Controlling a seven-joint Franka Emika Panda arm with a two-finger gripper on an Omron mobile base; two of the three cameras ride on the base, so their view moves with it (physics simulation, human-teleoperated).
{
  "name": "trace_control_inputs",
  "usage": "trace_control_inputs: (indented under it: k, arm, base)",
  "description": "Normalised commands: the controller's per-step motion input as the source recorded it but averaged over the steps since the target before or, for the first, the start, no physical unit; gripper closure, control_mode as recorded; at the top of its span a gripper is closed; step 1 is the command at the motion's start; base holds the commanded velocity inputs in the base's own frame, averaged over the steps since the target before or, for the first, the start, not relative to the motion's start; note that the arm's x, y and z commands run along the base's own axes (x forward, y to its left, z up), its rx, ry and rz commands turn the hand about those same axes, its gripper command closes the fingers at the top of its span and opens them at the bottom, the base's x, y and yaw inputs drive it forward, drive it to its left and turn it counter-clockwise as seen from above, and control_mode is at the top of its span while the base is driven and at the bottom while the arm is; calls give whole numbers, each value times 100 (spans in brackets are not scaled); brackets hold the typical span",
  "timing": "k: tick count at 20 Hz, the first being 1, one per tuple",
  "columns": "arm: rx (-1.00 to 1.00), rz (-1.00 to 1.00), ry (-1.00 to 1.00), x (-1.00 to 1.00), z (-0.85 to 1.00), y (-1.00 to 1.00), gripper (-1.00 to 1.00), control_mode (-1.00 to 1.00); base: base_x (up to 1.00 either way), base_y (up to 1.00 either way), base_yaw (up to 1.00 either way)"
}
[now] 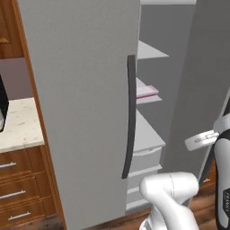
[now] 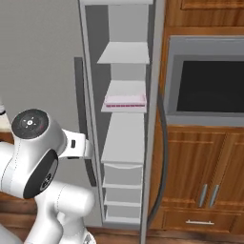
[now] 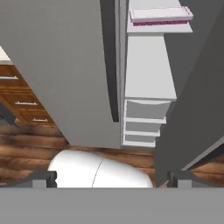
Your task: The ice cube tray has been filled with water. Take the tray and place it in the freezer to make ice. Close the freezer door after placing the tray.
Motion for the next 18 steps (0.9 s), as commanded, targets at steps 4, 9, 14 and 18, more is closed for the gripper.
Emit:
trace_control_inputs:
  k: [4, 9, 14, 18]
  arm:
    - [0, 0, 0, 0, 0, 0, -100, 100]
    - [0, 0, 0, 0, 0, 0, -100, 100]
    - [0, 0, 0, 0, 0, 0, -100, 100]
    - [0, 0, 0, 0, 0, 0, -100, 100]
  base:
    - [-23, -41, 10]
    - [-22, -40, 8]
    - [-28, -14, 5]
    - [-57, 0, 1]
